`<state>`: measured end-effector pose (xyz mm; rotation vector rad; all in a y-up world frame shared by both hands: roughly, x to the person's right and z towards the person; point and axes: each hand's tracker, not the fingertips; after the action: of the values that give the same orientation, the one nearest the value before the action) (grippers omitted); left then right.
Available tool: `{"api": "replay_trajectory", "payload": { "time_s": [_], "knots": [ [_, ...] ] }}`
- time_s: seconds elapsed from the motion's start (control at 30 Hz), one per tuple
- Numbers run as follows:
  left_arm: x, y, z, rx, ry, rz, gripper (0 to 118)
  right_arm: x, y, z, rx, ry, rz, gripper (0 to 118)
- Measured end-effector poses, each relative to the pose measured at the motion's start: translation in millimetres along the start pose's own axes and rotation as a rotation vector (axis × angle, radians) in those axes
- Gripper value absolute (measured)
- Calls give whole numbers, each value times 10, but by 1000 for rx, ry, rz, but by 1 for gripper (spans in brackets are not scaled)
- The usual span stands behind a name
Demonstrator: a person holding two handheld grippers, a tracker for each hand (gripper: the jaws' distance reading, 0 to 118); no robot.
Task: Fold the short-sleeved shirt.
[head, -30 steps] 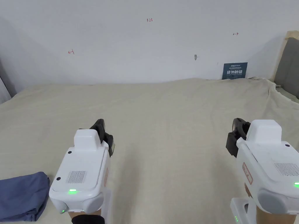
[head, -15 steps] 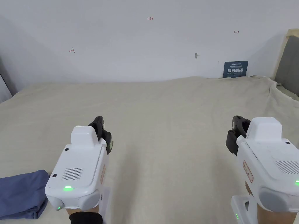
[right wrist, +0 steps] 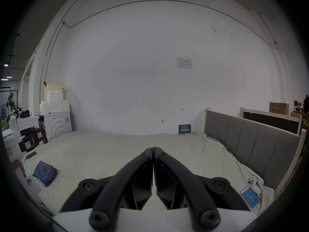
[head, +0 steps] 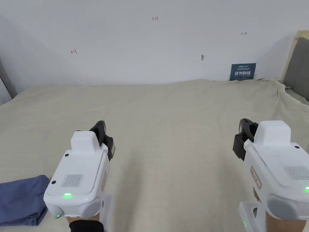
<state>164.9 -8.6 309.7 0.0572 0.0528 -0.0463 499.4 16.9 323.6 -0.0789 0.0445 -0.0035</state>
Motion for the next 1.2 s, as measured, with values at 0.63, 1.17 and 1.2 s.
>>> {"api": "replay_trajectory", "payload": {
  "time_s": [0.63,1.17,1.2],
  "knots": [
    [-17,-5,-4,-2,-8,3,0,17,28,26,7,-5,0,0],
    [-40,-4,-6,-9,-8,4,0,20,18,43,8,-10,-4,0],
    [-42,-6,-7,-10,-9,4,0,22,17,43,8,-10,-6,0]
  ]
}}
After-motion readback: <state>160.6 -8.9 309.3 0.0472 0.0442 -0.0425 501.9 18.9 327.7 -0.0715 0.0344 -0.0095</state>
